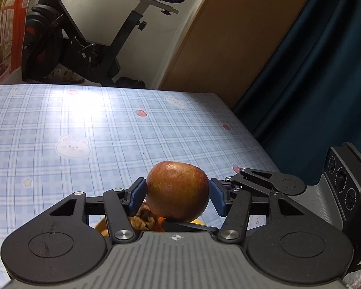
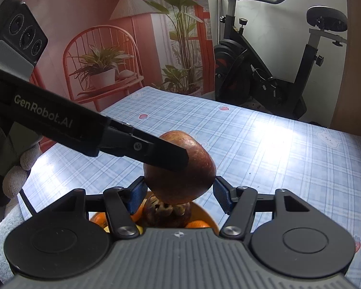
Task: Organize fruits
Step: 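Carry the red apple onto the plate and open both tools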
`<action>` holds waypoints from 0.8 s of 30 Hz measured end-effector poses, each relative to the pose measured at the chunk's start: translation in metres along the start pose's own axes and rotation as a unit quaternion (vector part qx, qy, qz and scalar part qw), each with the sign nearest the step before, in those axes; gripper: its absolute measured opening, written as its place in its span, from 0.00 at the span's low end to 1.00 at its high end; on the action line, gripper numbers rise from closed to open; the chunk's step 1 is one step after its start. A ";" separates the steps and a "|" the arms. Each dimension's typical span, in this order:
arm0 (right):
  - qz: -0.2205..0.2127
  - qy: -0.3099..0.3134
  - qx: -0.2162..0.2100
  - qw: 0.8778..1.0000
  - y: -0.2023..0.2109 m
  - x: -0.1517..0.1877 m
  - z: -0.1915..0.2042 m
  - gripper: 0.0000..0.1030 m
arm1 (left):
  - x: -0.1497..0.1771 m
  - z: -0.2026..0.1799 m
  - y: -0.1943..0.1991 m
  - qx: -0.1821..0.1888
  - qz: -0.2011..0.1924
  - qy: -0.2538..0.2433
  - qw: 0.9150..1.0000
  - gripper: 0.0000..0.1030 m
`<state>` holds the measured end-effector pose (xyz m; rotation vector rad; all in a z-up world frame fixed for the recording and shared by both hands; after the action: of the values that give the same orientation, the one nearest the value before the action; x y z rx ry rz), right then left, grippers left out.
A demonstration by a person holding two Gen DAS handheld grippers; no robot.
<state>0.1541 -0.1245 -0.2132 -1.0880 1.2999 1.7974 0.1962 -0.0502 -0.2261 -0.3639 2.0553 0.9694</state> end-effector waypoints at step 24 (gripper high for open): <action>0.061 0.000 0.009 0.998 0.025 0.057 0.025 0.61 | 0.065 -0.013 0.019 -0.008 0.044 -0.006 0.999 0.56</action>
<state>0.1009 -0.1054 -0.2502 -1.0180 1.4062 1.8704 0.1376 -0.0421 -0.2623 -0.2777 2.0694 1.0380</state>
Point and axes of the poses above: each gripper's, at about its wrist camera, not at the fingertips, and y roughly against the way its jaws point, z to its left, x to its underside, the point moved 8 cm from there along -y, roughly the way its jaws point, and after that the axes turned 11 degrees about -z, right-handed, at the moved point
